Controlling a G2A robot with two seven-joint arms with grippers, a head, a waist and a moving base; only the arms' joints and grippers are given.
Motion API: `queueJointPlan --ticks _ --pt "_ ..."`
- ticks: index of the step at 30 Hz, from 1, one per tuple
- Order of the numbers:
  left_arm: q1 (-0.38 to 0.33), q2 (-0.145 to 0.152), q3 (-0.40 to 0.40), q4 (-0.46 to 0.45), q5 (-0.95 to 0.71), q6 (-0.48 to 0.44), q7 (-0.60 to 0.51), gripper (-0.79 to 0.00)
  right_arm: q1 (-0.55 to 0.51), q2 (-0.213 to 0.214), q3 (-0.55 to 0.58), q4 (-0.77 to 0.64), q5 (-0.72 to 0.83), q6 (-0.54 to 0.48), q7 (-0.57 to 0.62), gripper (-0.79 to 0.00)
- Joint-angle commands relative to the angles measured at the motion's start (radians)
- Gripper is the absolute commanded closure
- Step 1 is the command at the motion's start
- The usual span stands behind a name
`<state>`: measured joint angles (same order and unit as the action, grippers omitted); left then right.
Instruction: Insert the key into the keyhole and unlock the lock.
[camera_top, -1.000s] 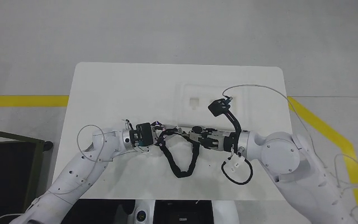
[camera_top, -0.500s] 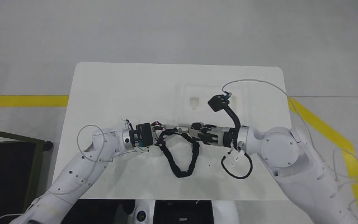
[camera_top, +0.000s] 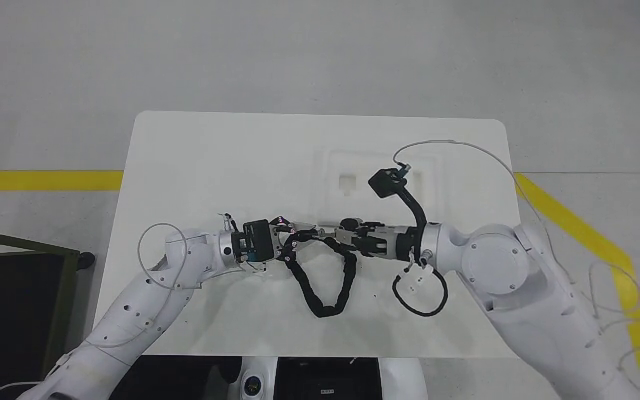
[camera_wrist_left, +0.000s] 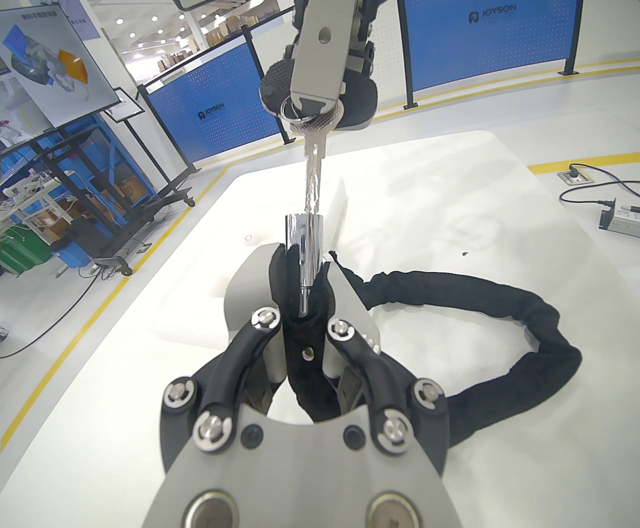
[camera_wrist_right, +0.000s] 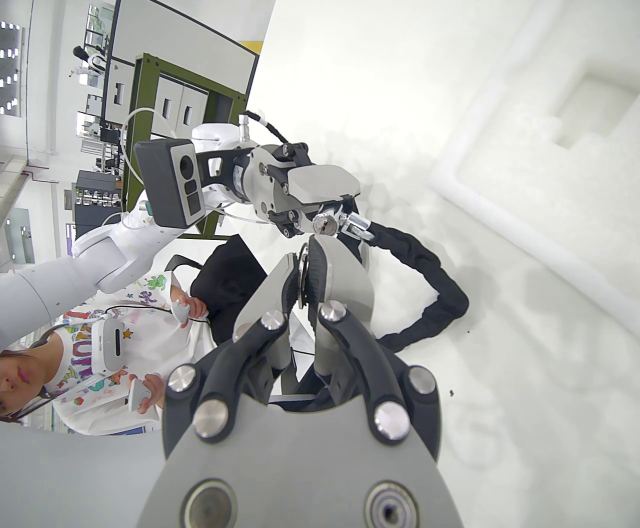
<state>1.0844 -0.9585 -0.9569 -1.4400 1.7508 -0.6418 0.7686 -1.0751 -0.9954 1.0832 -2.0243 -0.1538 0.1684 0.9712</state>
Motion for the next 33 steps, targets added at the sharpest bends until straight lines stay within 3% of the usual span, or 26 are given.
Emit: queueJointPlan --ticks 1,33 --pt "0.000 0.000 0.000 0.000 0.000 0.000 0.000 0.000 0.002 -0.001 -0.001 0.002 0.001 0.000 0.000 0.000" --pt "0.000 0.000 0.000 0.000 0.000 0.000 0.000 0.000 0.023 -0.007 -0.008 0.018 0.001 0.009 0.009 0.000"
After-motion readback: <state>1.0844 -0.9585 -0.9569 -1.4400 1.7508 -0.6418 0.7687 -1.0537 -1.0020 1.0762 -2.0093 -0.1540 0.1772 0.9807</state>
